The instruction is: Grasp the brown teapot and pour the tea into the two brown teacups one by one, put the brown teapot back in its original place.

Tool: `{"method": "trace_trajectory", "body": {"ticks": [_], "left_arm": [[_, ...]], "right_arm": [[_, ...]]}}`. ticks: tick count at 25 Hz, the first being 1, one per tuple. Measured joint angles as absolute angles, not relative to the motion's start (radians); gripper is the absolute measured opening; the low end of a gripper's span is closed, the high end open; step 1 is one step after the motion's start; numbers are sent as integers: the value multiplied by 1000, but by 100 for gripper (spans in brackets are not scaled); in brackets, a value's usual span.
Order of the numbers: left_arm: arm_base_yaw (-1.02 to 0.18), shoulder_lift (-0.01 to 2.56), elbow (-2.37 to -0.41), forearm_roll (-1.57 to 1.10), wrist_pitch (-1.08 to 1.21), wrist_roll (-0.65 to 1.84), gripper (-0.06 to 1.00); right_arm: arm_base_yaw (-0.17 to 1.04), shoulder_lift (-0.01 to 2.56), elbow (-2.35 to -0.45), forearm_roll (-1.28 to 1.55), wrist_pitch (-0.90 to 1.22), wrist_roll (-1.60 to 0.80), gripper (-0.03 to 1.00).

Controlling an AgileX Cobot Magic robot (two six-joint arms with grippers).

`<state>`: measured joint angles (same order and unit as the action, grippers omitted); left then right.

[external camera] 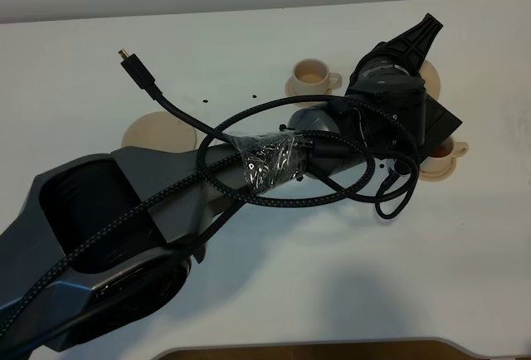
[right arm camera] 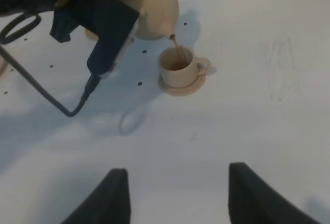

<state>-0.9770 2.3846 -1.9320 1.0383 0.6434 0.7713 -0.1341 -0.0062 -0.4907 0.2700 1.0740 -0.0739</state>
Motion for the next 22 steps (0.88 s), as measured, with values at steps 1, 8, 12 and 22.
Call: {"method": "trace_trajectory", "body": {"ticks": [1, 8, 12, 22], "left_arm": [[-977, 2385, -1932, 1038, 643, 772, 14], [-977, 2385, -1932, 1039, 640, 780, 14], [-977, 2385, -1932, 1039, 637, 804, 14], [-977, 2385, -1932, 1040, 619, 828, 14]], "right_arm": [[-134, -6, -491, 270, 1074, -74, 45], [-134, -6, -491, 270, 1074, -74, 45], [-134, -6, -491, 270, 1074, -74, 45], [-134, -6, -491, 270, 1074, -74, 45]]}}
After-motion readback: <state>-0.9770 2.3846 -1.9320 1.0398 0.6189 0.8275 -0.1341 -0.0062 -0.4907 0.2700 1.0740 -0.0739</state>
